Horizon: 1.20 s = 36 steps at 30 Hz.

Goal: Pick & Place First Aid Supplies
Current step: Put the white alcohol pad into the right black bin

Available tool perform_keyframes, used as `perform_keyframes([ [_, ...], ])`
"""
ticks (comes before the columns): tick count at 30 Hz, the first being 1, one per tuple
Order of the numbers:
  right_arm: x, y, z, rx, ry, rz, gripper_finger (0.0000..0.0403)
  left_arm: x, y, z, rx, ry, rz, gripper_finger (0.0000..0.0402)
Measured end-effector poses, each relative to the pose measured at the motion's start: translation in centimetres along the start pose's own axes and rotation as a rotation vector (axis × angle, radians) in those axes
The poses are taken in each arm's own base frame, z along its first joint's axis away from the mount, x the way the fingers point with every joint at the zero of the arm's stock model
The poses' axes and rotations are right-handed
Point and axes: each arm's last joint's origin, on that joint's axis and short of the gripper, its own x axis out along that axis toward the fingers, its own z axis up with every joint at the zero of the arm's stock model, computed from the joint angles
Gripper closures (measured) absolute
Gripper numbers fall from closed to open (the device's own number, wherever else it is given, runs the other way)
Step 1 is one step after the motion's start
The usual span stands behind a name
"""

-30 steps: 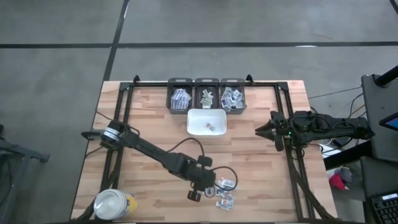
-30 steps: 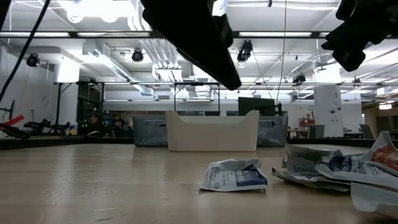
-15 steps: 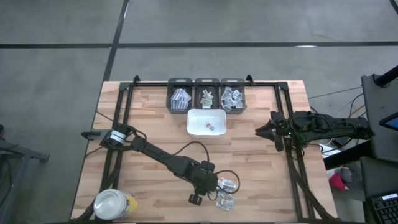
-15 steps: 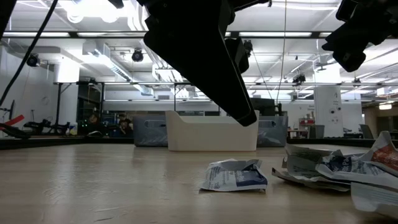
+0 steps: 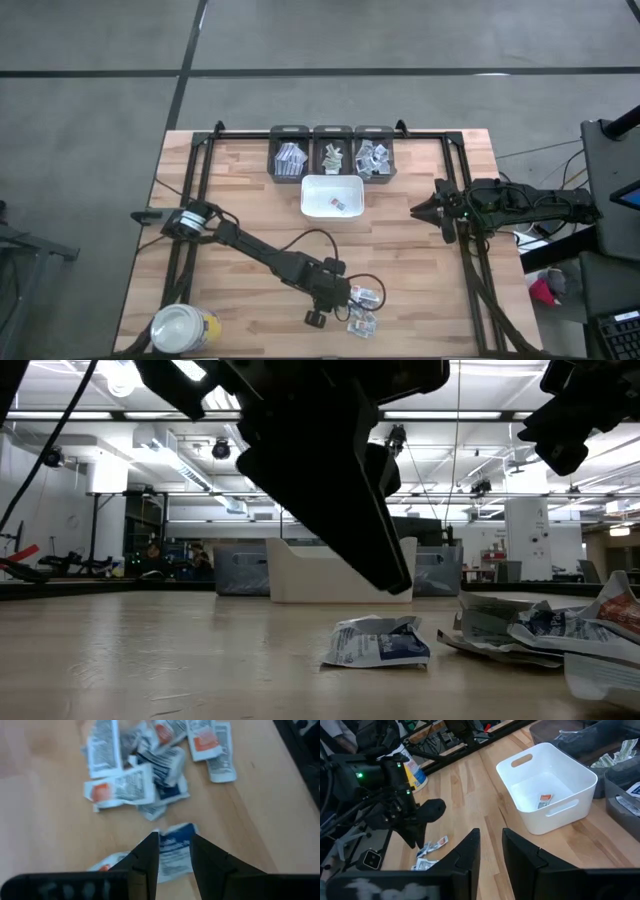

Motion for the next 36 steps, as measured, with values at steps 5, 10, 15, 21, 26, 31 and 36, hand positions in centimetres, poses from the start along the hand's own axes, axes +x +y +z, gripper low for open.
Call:
perform_keyframes([
  [5, 0.0, 0.0, 0.0, 0.000, 0.000, 0.000, 0.0334, 0.0, 0.3, 0.0, 0.001, -0.004, 0.017, 0.0298],
  [10, 0.0, 0.0, 0.0, 0.000, 0.000, 0.000, 0.0331, 0.3, 0.7, -0.4, -0.007, 0.006, 0.022, 0.0298],
  [15, 0.0, 0.0, 0.0, -0.002, 0.000, -0.001, 0.0322, 0.7, 0.8, -0.9, -0.056, -0.004, 0.021, 0.0298],
  [21, 0.0, 0.0, 0.0, -0.003, 0.000, -0.001, 0.0315, 0.7, 0.8, -0.8, -0.060, -0.011, 0.021, 0.0298],
  [26, 0.0, 0.0, 0.0, -0.003, 0.000, -0.001, 0.0316, 0.7, 0.8, -0.9, -0.061, -0.011, 0.020, 0.0298],
  [31, 0.0, 0.0, 0.0, -0.003, 0.000, -0.001, 0.0327, 1.2, 0.8, -1.1, -0.099, 0.002, -0.005, 0.0298],
  [36, 0.0, 0.0, 0.0, -0.002, 0.000, 0.000, 0.0335, 2.1, 0.8, -1.5, -0.114, 0.018, -0.020, 0.0298],
])
